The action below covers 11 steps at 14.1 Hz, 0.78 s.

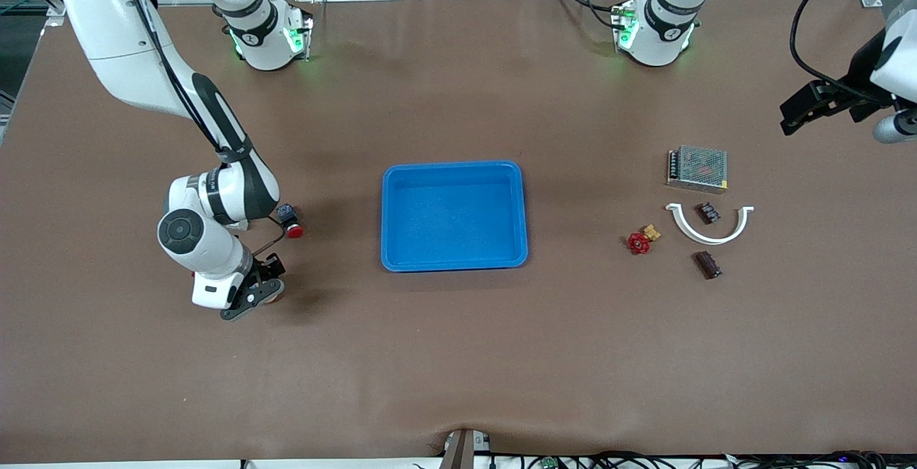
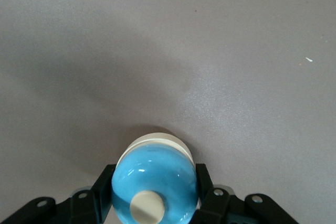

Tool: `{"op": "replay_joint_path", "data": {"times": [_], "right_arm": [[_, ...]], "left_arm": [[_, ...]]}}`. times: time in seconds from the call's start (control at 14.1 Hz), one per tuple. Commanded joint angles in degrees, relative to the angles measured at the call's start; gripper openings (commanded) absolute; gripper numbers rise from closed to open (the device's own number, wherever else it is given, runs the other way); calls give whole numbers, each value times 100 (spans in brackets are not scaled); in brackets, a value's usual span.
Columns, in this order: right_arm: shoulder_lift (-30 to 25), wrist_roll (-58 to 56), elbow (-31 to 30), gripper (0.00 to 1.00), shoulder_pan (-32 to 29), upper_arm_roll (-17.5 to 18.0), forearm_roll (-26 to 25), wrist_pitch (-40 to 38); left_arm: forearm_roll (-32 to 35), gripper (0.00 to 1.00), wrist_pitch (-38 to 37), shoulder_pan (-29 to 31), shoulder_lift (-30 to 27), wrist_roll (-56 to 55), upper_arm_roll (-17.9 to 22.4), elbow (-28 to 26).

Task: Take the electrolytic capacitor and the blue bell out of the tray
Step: 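Carry the bell beside the red buttons while the left gripper returns to rest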

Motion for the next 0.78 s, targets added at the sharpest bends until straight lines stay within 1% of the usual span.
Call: {"op": "replay_joint_path", "data": {"times": [0.0,0.07,0.28,0.36,0.43,0.57,0.71], "right_arm": [[17,-94,17,49,-113,77,-2,54],[17,-94,17,53,-122,77,-2,54],[17,-94,26,71,-122,77,6,54],[17,-94,26,72,-122,77,6,54],[17,-94,26,75,-122,77,-2,54],[17,-94,26,100,-122,77,6,54],[0,-68,52,100,-122,77,6,46]], "left_arm": [[-222,100,28,-84,-433,132,110,-418],[-249,100,28,-93,-468,132,110,-445],[-276,100,37,-215,-495,193,258,-480],[-363,100,54,-251,-504,237,329,-480],[-451,100,63,-269,-504,247,364,-489],[-504,100,81,-330,-495,247,373,-489],[-504,100,72,-313,-478,247,364,-436]]}}
